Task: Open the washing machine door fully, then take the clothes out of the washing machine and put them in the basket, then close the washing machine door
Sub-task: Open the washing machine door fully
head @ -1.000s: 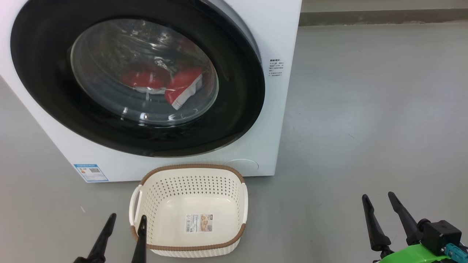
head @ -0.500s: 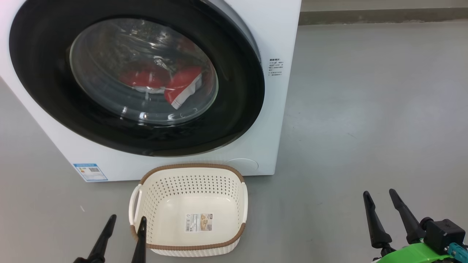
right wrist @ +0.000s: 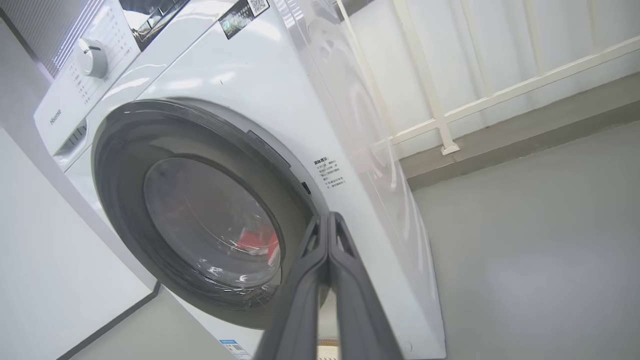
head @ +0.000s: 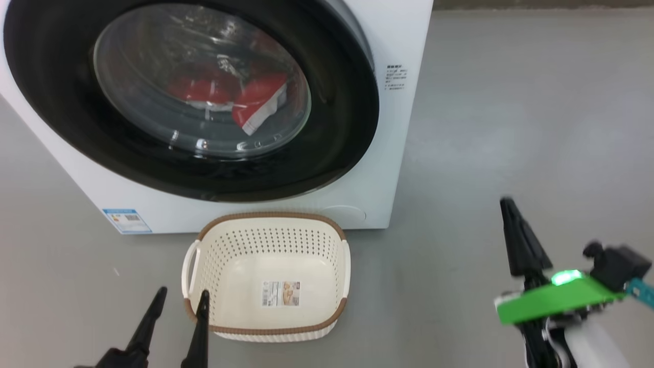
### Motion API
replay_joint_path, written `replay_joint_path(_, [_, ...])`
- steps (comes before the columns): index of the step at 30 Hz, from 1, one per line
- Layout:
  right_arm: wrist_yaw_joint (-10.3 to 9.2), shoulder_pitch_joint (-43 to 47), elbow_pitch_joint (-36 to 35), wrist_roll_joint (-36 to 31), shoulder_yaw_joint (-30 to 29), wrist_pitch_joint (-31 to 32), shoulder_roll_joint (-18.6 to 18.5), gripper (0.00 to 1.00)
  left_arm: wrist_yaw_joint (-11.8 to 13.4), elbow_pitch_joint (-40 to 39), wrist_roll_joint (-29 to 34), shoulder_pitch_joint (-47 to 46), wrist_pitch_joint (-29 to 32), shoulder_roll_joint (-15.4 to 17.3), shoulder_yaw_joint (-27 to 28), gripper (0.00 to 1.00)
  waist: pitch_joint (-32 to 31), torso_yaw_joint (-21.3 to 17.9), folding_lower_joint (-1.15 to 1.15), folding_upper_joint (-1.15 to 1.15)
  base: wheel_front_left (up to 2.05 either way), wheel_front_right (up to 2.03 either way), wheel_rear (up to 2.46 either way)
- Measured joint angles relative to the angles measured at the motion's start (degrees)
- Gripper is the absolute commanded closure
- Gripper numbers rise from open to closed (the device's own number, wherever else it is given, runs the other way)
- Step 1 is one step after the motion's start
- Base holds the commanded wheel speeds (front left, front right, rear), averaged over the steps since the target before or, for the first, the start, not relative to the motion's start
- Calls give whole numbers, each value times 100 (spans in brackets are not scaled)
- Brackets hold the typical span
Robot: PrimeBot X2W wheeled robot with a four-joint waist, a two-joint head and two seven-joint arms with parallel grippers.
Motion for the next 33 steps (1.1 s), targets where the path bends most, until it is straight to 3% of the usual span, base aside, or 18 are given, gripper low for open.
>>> replay_joint_path(8, [0,-1254,247,1400,442,-7,-337,100,-43,-5,-142,-407,0,-5,-155,0,333,100,0,0,0,0,0])
replay_joint_path(13, [0,-2064,375,2466,660,369,-665,100,-43,3,-204,-702,0,-16,-264,0,549,219,0,0,0,0,0])
replay_joint_path(19, [-1,-2795,639,3862,743,1308,-886,100,-43,19,-385,-887,-1,-20,-376,0,771,390,0,0,0,0,0])
replay_joint_path(24, [-1,-3393,932,4567,720,2130,-1152,100,-44,38,-437,-1073,-1,-25,-447,0,939,524,0,0,0,0,0])
replay_joint_path(33, [-8,-4262,1536,5835,554,3715,-1226,100,-44,60,-493,-1135,-1,-30,-590,0,1142,712,0,0,0,0,0])
